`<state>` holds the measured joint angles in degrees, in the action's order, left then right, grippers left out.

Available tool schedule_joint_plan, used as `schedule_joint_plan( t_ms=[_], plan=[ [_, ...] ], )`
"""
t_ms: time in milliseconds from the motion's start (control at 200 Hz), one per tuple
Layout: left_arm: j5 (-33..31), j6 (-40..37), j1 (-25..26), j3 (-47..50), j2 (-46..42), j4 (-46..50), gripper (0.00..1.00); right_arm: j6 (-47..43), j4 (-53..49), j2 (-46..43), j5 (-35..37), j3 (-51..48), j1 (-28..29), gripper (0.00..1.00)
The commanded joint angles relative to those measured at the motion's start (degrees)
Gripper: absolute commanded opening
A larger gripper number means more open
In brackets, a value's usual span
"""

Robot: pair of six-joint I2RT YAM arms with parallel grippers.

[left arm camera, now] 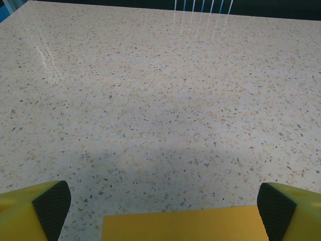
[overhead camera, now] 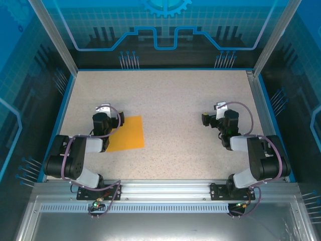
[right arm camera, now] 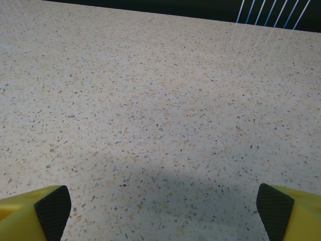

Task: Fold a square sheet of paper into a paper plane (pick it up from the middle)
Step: Move the square sheet of paper to the center of the table.

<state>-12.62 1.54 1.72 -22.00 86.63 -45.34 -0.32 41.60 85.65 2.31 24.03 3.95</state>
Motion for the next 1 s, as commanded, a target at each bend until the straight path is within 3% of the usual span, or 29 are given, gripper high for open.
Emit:
schedule_joint_plan(
  t_ms=[0,900,995],
  plan=[
    [-0.5,0.3,0.3,-1.0,0.2,-1.2,0.99,-0.5,0.7,0.4,-0.9,1.1,-0.9,0.99],
    [-0.2,0.5,0.1,-1.2,0.1,-0.8,0.99,-0.9,0.2,-0.1,-0.5,1.2,-0.6,0.99],
    [1.0,-0.2,0.2,0.1,-1.4,-1.9,0.99,-1.3,-1.8,-2.3,2.8,1.4,0.8,0.99]
  ],
)
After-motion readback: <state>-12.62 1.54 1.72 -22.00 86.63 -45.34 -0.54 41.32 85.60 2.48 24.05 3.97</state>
